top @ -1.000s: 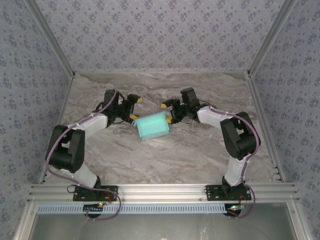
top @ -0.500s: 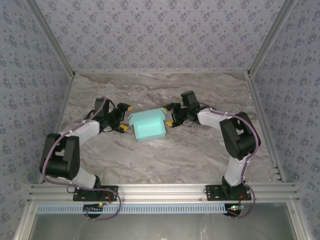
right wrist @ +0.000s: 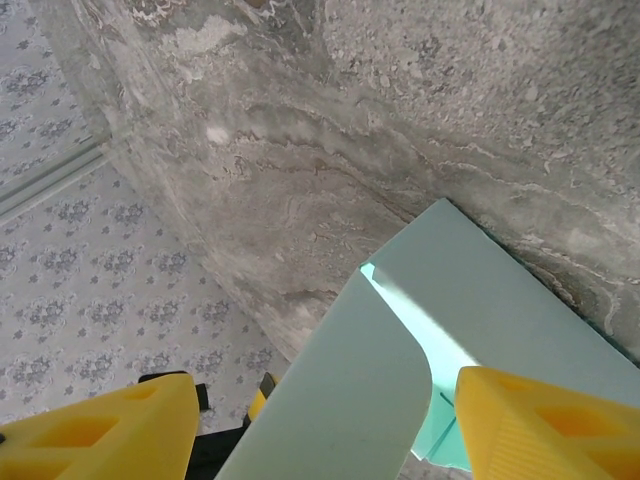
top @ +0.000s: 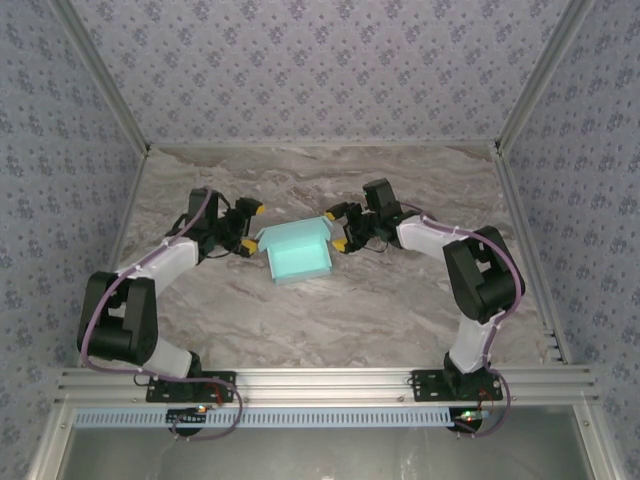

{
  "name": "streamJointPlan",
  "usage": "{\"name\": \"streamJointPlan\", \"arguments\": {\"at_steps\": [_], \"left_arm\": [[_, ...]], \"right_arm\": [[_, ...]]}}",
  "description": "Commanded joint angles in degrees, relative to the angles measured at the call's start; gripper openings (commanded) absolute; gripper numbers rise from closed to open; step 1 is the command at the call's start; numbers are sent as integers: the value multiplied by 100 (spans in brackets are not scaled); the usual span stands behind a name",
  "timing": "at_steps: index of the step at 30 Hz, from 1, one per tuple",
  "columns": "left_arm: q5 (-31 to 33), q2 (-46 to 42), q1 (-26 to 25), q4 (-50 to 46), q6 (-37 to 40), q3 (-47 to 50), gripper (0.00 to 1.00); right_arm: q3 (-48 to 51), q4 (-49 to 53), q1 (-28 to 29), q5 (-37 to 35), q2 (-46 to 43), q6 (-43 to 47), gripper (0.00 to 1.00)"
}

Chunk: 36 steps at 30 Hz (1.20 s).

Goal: Fold the paper box

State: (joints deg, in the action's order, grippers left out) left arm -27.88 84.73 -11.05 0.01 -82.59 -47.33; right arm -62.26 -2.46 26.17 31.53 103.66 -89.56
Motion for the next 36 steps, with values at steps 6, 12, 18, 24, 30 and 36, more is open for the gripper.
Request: {"name": "streamJointPlan", "arguments": {"at_steps": [6, 12, 18, 24, 30, 36], "left_arm": [[-55, -106, -115, -113, -202, -199, 87], [-73, -87, -239, -49, -301, -237, 87], [-17, -111, -284, -71, -430, -215, 87], [25, -53, -357, -72, -558, -303, 87], [115, 8, -527, -93, -660, -420, 87], [133, 141, -657, -73, -772, -517, 87]], "right_arm": [[-312, 234, 21, 117, -135, 149, 70], [-393, 246, 108, 125, -153, 149, 69], [-410, 248, 194, 91, -176, 133, 67], [-410, 258, 283, 33, -148, 138, 64], [-341, 247, 309, 11, -109, 170, 62], [-268, 242, 314, 11, -69, 176, 60]]}}
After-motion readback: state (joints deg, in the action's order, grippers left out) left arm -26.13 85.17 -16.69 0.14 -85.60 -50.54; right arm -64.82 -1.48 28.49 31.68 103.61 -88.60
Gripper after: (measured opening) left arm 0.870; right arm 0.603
